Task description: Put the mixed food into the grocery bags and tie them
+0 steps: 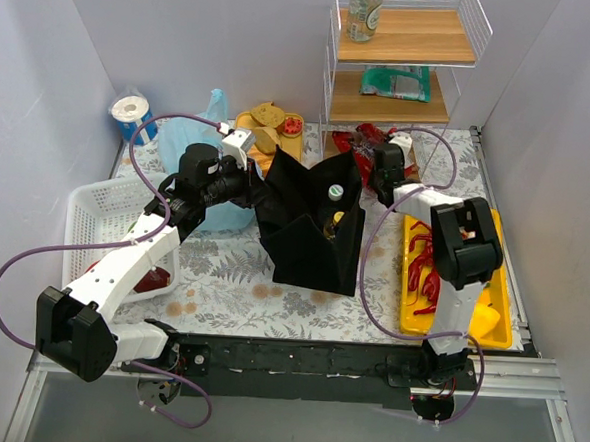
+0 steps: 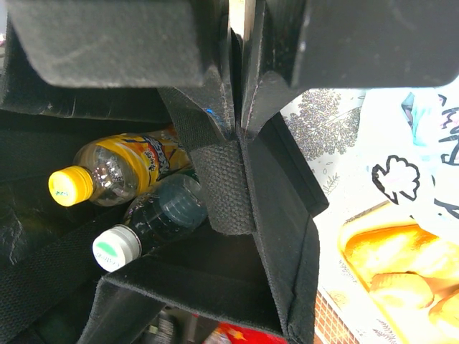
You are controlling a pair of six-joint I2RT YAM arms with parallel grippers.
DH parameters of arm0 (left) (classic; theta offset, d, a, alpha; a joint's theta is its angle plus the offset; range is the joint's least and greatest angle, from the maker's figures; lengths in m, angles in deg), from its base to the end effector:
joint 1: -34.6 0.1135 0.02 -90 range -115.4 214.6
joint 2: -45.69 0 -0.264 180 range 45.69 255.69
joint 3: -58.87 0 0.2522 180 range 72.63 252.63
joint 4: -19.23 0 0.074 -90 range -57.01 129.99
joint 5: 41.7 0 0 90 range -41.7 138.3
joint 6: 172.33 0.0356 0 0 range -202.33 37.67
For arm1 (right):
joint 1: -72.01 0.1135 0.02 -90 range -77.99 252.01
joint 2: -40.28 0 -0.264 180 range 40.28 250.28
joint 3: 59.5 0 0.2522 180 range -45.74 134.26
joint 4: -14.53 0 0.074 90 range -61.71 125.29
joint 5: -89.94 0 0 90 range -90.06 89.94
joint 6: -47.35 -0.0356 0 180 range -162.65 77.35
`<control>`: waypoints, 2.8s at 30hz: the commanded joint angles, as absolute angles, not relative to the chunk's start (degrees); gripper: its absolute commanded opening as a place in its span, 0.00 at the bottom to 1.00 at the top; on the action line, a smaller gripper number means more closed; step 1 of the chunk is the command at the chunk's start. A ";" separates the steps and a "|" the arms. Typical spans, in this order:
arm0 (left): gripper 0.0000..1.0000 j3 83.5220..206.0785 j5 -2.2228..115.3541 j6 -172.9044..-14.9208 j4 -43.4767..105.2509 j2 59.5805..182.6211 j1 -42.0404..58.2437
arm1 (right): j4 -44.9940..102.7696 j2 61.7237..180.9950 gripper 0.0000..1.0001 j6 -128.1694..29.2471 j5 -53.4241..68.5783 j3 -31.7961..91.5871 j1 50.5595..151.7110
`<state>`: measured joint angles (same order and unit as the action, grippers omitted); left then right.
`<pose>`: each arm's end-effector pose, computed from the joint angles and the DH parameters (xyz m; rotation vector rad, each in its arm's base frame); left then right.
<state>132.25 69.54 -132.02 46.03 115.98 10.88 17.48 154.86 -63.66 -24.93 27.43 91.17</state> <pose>0.2520 -0.1248 0.3325 -0.2259 2.1476 -1.1588 0.4250 0.1318 0.1824 0.2888 2.0305 -0.0228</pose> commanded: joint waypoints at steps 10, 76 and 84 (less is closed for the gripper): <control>0.00 132.57 70.89 -131.37 42.57 112.49 11.75 | 10.54 112.72 0.01 -56.80 -24.67 6.75 91.34; 0.00 132.66 81.78 -131.11 40.29 109.85 11.75 | 37.26 111.45 0.01 -22.00 -37.93 41.97 131.22; 0.00 132.31 80.91 -132.17 39.67 110.38 11.75 | 47.60 121.13 0.01 -30.76 -31.11 46.37 136.52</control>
<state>131.35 79.83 -132.16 44.72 113.37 11.42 48.72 121.23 -26.22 -33.54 40.32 135.60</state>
